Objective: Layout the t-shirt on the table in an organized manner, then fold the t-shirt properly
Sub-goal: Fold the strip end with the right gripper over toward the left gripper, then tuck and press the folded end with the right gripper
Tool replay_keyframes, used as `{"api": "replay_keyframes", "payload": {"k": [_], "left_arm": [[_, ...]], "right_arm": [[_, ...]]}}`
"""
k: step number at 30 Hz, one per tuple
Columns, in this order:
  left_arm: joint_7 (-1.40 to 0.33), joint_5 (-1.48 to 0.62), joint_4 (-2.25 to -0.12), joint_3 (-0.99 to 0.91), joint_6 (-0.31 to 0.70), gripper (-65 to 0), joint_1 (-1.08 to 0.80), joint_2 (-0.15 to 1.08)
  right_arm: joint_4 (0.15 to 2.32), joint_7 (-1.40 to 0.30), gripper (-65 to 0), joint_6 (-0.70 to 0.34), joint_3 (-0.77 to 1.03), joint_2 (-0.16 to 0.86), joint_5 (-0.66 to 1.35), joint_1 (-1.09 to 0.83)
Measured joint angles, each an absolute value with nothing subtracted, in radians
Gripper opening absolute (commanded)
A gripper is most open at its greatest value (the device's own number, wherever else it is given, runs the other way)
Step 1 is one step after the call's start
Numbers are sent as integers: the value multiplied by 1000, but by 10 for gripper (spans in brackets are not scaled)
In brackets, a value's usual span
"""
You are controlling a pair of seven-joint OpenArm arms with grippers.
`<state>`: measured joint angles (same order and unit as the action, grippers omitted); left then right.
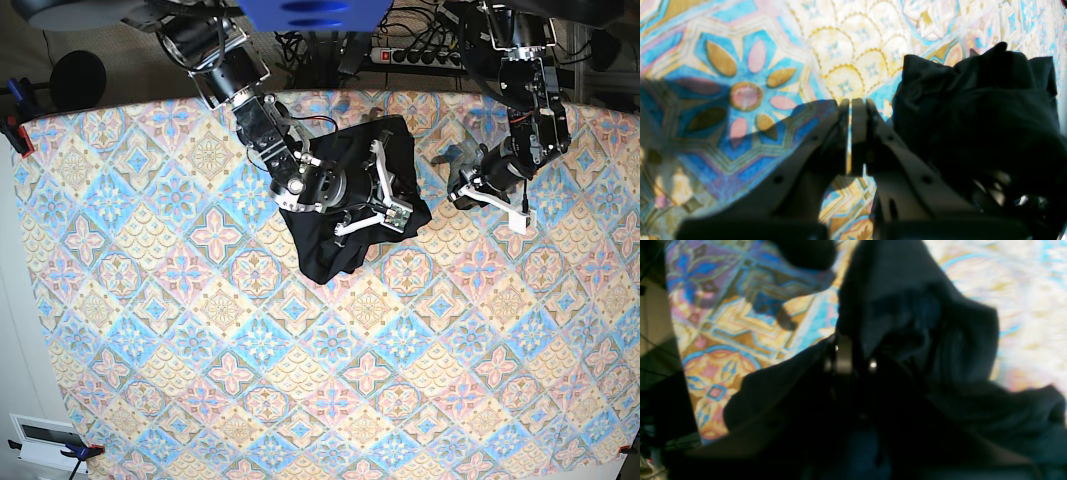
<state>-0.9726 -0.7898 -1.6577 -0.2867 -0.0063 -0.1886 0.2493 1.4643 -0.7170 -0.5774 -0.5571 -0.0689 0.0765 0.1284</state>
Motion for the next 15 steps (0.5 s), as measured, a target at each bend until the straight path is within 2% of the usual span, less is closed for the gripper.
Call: {"api": "replay_keyframes", "payload": {"k": [1, 4, 9, 15], "left_arm": [[-974, -790, -1658, -287, -7, -648, -193, 249], [-971, -790, -1658, -287, -6, -648, -201, 249], [-973, -789, -1658, -287, -7, -648, -209, 249], [-969, -790, -1658, -287, -6, -648, -206, 249]], "right_arm": [[1461, -712, -527, -545, -557, -69, 76, 128], [1470, -702, -471, -533, -556, -68, 74, 133], [1607, -710, -477, -540, -538, -62, 70, 125], [1760, -711, -491, -530, -399, -59, 77, 35]]}}
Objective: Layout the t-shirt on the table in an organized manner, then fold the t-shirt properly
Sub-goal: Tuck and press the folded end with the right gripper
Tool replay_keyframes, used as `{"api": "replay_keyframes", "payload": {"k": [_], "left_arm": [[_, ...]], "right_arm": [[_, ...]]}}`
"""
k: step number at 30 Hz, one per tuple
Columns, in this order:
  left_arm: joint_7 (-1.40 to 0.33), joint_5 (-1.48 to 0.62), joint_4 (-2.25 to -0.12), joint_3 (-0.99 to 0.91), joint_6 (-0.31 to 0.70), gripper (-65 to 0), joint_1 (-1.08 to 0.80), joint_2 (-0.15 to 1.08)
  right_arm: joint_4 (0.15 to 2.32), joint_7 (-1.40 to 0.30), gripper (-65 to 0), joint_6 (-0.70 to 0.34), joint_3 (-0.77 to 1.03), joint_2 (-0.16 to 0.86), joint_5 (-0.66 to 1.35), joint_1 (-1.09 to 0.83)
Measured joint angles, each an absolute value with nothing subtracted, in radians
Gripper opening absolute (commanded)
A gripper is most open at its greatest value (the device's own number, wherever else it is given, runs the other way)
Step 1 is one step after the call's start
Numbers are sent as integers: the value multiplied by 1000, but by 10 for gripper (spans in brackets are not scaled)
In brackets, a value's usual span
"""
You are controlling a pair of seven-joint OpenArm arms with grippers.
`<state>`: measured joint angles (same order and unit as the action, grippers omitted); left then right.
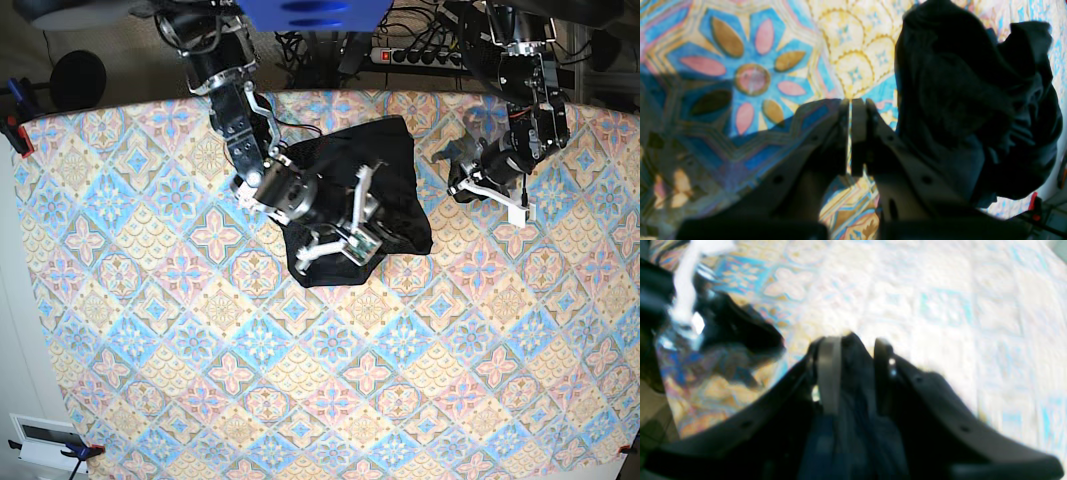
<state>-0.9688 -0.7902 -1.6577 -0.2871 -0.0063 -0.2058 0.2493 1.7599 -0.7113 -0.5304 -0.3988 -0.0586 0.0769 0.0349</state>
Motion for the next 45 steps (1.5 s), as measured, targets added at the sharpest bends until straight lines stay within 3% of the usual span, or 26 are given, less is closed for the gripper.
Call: {"api": "replay_keyframes", "payload": {"k": [5, 14, 22, 27, 37, 45], "left_arm": [[-969, -790, -1658, -287, -7, -648, -207, 249], [-968, -790, -1658, -288, -7, -648, -208, 250], [-968, -790, -1658, -289, -7, -648, -218, 250], [-967, -790, -1658, -290, -7, -648, -218, 249], [-966, -791, -1658, -290, -7, -648, -214, 249], [-966, -790, -1658, -290, -7, -648, -213, 249]], "right_arm": [[1660, -696, -489, -535, -344, -62, 206, 62], [1417, -760, -487, -525, -221, 3, 386, 300], [1314, -831, -373, -530, -233, 32, 394, 414], [1243, -839, -358, -528, -231, 51, 383, 442], [1160, -786, -357, -530, -438, 96, 392, 452], [1048, -699, -357, -530, -466, 101, 390, 466]]}}
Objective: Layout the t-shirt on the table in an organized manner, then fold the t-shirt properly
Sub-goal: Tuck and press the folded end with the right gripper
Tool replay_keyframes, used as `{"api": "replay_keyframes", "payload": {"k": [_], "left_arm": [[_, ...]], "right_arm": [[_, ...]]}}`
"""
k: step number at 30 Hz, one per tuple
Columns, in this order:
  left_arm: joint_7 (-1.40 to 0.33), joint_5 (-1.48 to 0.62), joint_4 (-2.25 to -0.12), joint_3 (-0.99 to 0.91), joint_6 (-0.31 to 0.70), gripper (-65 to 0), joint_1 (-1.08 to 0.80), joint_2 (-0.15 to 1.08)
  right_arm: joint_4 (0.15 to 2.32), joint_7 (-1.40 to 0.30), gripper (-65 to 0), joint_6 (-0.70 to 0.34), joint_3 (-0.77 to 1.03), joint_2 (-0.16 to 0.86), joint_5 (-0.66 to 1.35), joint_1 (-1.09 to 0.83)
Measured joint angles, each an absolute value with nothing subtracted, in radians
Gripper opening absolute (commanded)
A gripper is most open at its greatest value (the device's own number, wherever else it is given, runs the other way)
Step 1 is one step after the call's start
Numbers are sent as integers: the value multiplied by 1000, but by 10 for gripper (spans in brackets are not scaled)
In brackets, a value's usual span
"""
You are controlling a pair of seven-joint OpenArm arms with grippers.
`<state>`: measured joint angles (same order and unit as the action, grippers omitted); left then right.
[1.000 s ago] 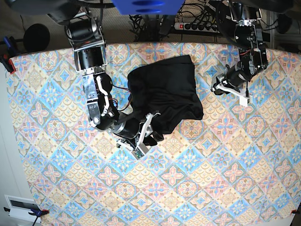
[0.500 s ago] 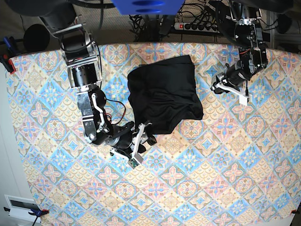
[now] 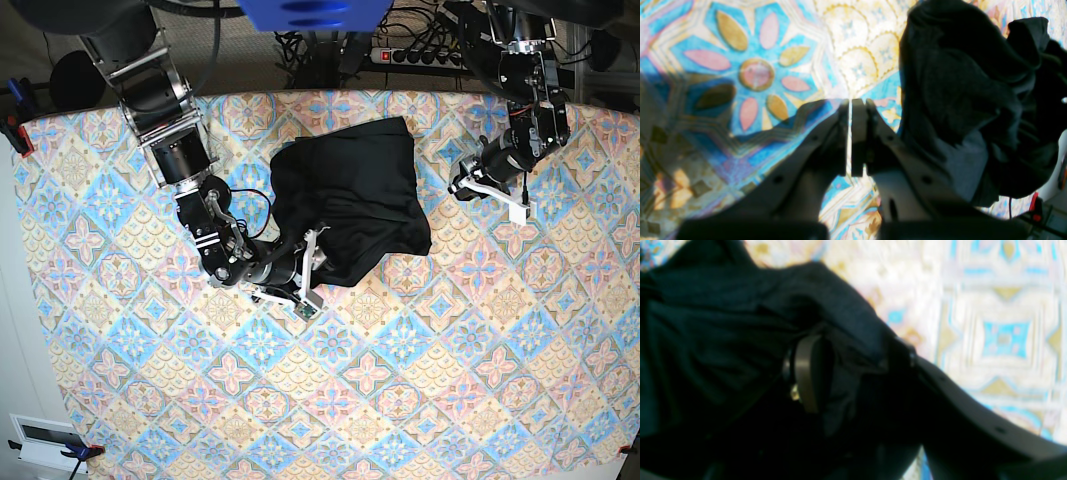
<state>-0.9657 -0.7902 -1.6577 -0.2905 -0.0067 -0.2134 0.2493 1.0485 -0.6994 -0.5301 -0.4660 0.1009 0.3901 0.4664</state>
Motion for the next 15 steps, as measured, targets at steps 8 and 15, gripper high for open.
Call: {"api": "replay_keyframes", "payload": {"k": [8, 15], "left_arm": [[-966, -791, -1658, -290, -6, -648, -214, 249], [-966, -790, -1658, -290, -6, -648, -214, 249]], "right_arm": [[978, -631, -360, -530, -530, 97, 391, 495], [975, -609, -532, -530, -534, 99, 391, 502]]}}
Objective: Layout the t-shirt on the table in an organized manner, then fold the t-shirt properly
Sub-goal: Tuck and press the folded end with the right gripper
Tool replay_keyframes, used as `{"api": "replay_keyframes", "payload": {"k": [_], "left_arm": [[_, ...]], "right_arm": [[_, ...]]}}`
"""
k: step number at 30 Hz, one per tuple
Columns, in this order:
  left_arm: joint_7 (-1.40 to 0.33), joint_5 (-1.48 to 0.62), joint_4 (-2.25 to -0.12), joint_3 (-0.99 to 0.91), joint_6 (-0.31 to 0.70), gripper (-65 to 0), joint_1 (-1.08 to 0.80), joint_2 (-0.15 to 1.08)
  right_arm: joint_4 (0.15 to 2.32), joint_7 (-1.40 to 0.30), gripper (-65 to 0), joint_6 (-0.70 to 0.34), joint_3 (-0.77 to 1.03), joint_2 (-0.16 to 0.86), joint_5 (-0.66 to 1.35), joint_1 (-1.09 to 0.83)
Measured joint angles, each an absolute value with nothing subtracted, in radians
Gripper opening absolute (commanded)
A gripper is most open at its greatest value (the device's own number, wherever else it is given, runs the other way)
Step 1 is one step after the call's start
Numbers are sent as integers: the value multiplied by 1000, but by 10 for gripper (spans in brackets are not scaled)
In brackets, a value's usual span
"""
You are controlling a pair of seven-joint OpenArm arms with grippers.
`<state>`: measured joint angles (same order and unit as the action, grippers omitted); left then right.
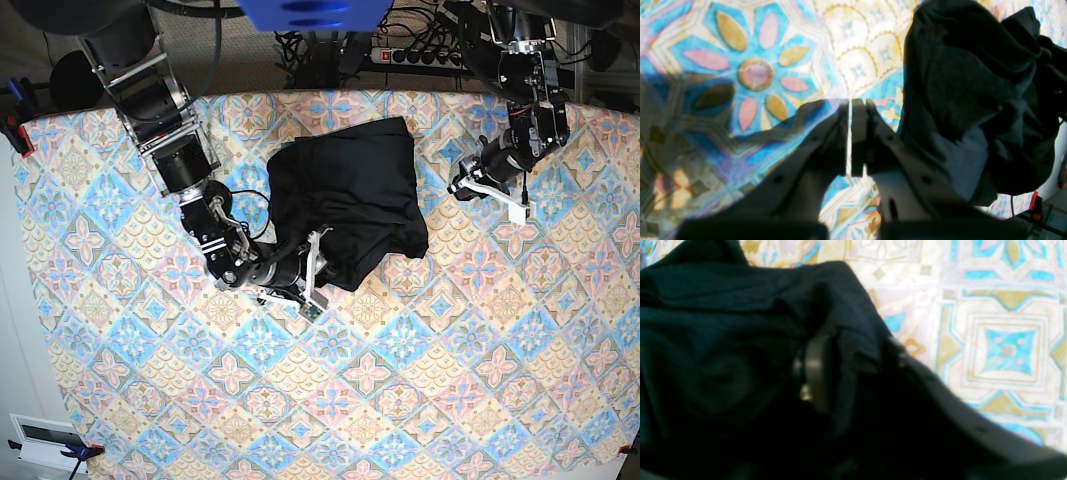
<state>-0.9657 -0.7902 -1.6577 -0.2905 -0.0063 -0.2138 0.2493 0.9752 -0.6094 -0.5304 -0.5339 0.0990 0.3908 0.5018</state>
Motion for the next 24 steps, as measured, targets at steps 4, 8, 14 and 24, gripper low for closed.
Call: {"api": "replay_keyframes", "payload": {"k": [4, 8, 14, 24], "left_arm": [[-966, -790, -1658, -290, -6, -648, -214, 249], [-965, -790, -1658, -290, -6, -648, -214, 249], [-966, -792, -1658, -292, -7, -648, -216, 249], [-967, -792, -1658, -293, -6, -648, -214, 249]], "right_arm": [[982, -609, -650, -530, -529, 98, 390, 502], [1053, -629, -650, -529, -529, 103, 381, 490], [1317, -692, -650, -532, -516, 135, 398, 436], [1650, -757, -650, -530, -379, 239, 394, 179]]}}
